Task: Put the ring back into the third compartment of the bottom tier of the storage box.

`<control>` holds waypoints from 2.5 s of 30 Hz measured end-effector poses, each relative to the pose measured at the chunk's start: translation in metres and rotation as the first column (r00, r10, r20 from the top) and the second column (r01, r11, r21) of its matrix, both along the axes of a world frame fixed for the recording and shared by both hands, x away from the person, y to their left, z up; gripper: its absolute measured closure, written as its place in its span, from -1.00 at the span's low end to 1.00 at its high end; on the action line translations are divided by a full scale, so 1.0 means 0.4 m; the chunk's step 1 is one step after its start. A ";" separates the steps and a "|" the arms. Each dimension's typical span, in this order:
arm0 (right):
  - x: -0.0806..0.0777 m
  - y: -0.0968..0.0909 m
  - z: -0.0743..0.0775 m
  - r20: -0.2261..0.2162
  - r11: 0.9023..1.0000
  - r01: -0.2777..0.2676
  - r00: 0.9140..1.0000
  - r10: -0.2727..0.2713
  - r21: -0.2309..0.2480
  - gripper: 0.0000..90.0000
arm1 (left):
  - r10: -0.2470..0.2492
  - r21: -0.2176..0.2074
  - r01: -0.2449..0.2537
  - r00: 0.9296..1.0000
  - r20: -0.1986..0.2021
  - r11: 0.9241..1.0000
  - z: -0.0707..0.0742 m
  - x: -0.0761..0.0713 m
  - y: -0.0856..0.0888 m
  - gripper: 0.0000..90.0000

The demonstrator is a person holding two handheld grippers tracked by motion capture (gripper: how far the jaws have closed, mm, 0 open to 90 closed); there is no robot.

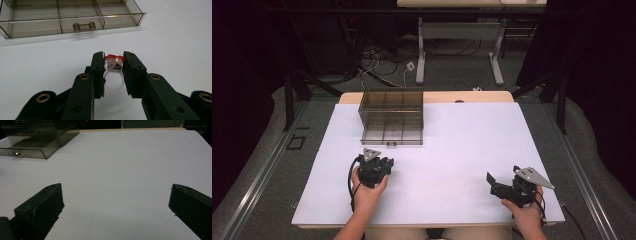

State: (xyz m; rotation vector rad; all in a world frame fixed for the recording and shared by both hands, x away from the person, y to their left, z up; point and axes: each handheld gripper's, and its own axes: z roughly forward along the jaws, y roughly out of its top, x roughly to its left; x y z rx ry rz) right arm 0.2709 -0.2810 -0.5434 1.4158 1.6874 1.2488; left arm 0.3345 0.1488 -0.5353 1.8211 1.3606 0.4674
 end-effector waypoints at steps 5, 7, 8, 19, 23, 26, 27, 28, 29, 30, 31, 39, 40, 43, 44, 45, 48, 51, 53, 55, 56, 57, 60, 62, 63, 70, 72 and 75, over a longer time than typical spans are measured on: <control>0.000 0.001 0.000 0.000 1.000 -0.003 1.000 0.003 -0.003 -1.00 | 0.001 -0.006 -0.001 1.000 0.007 1.000 0.006 -0.003 0.001 0.58; 0.000 0.001 0.000 0.000 1.000 -0.002 1.000 0.002 -0.002 -1.00 | -0.002 -0.007 0.003 1.000 0.014 1.000 0.010 -0.004 0.001 0.58; -0.001 0.001 0.000 -0.003 1.000 0.000 1.000 0.000 -0.003 -1.00 | -0.002 -0.010 0.002 1.000 0.016 1.000 0.012 -0.004 0.000 0.59; 0.001 0.007 -0.003 0.001 1.000 -0.007 1.000 0.007 -0.003 -1.00 | -0.003 -0.031 0.004 1.000 0.024 1.000 0.041 0.003 0.004 0.59; 0.001 0.008 -0.003 -0.001 1.000 -0.006 1.000 0.006 -0.008 -1.00 | 0.001 -0.041 0.000 1.000 0.027 0.999 0.050 0.009 0.005 0.59; 0.000 0.009 -0.003 -0.006 1.000 -0.002 1.000 0.002 -0.006 -1.00 | 0.002 -0.044 -0.001 1.000 0.024 0.999 0.056 0.015 0.005 0.59; -0.001 0.008 -0.003 -0.013 1.000 -0.002 1.000 0.001 -0.008 -1.00 | 0.000 -0.043 0.001 1.000 0.025 0.999 0.058 0.017 0.005 0.59; -0.001 0.008 -0.003 -0.013 1.000 -0.001 1.000 0.001 -0.008 -1.00 | 0.001 -0.045 0.000 1.000 0.023 0.999 0.060 0.019 0.004 0.59; -0.001 0.008 -0.002 -0.014 1.000 0.000 1.000 -0.001 -0.012 -1.00 | -0.004 -0.039 0.005 1.000 0.020 0.999 0.063 0.021 0.005 0.59; -0.001 0.008 -0.002 -0.013 1.000 0.002 1.000 -0.002 -0.011 -1.00 | 0.000 -0.045 0.001 1.000 0.025 0.999 0.064 0.023 0.003 0.59; -0.001 0.007 -0.003 -0.009 1.000 0.000 1.000 0.000 -0.008 -1.00 | -0.002 -0.045 0.003 1.000 0.020 0.999 0.067 0.025 0.003 0.59; -0.002 0.008 -0.002 -0.008 1.000 0.001 1.000 -0.001 -0.007 -1.00 | -0.006 -0.047 0.007 1.000 0.024 0.999 0.096 0.049 -0.001 0.59; 0.000 0.007 -0.003 0.002 1.000 -0.001 1.000 0.001 -0.007 -1.00 | 0.001 -0.053 0.001 1.000 0.030 0.999 0.099 0.053 -0.003 0.59; 0.000 0.007 -0.003 0.003 1.000 0.000 1.000 0.001 -0.007 -1.00 | -0.003 -0.046 0.005 1.000 0.029 0.999 0.108 0.063 -0.005 0.59; 0.000 0.007 -0.003 0.006 1.000 0.001 1.000 -0.001 -0.007 -1.00 | 0.000 -0.051 0.001 1.000 0.029 0.999 0.109 0.066 -0.007 0.59; 0.000 0.006 -0.003 0.003 1.000 0.002 1.000 -0.002 -0.008 -1.00 | -0.001 -0.049 0.002 1.000 0.029 0.999 0.111 0.068 -0.007 0.59; 0.000 0.006 -0.003 -0.002 1.000 -0.001 1.000 0.001 -0.004 -1.00 | -0.007 -0.046 0.008 1.000 0.024 0.999 0.117 0.078 -0.008 0.59; 0.001 0.005 -0.003 -0.002 1.000 0.001 1.000 -0.001 -0.007 -1.00 | 0.001 -0.054 0.000 1.000 0.027 0.999 0.120 0.087 -0.014 0.59; 0.002 0.004 -0.003 -0.005 1.000 0.000 1.000 0.000 -0.009 -1.00 | 0.000 -0.053 0.002 1.000 0.029 0.999 0.122 0.094 -0.016 0.59; 0.002 0.004 -0.003 -0.009 1.000 0.002 1.000 -0.002 -0.007 -1.00 | 0.003 -0.055 -0.002 1.000 0.025 0.998 0.124 0.099 -0.018 0.59; 0.002 0.004 -0.003 -0.005 1.000 0.003 1.000 -0.003 -0.006 -1.00 | 0.001 -0.056 0.000 1.000 0.027 0.998 0.125 0.102 -0.018 0.59; 0.003 0.004 -0.003 -0.005 1.000 0.003 1.000 -0.003 -0.005 -1.00 | 0.003 -0.058 -0.001 1.000 0.026 0.998 0.126 0.104 -0.019 0.59; 0.003 0.003 -0.003 -0.012 1.000 0.000 1.000 0.000 -0.007 -1.00 | 0.001 -0.052 0.001 1.000 0.025 0.999 0.129 0.112 -0.021 0.59; 0.004 0.003 -0.004 -0.009 1.000 -0.001 1.000 0.001 -0.007 -1.00 | 0.001 -0.049 0.000 1.000 0.023 0.999 0.133 0.117 -0.023 0.59; 0.005 0.003 -0.004 -0.009 1.000 -0.001 1.000 0.001 -0.009 -1.00 | 0.006 -0.050 -0.004 1.000 0.031 0.999 0.133 0.120 -0.026 0.59; 0.005 0.002 -0.006 -0.003 1.000 -0.001 1.000 0.001 0.000 -1.00 | 0.000 -0.029 0.001 0.999 0.034 1.000 0.143 0.139 -0.039 0.59; 0.003 0.001 -0.005 -0.009 1.000 -0.001 1.000 0.001 0.001 -1.00 | 0.004 -0.035 -0.003 0.999 0.034 0.999 0.143 0.146 -0.045 0.59; 0.004 -0.001 -0.005 -0.009 1.000 0.004 1.000 -0.004 -0.006 -1.00 | 0.001 -0.026 -0.001 1.000 0.029 1.000 0.144 0.154 -0.051 0.59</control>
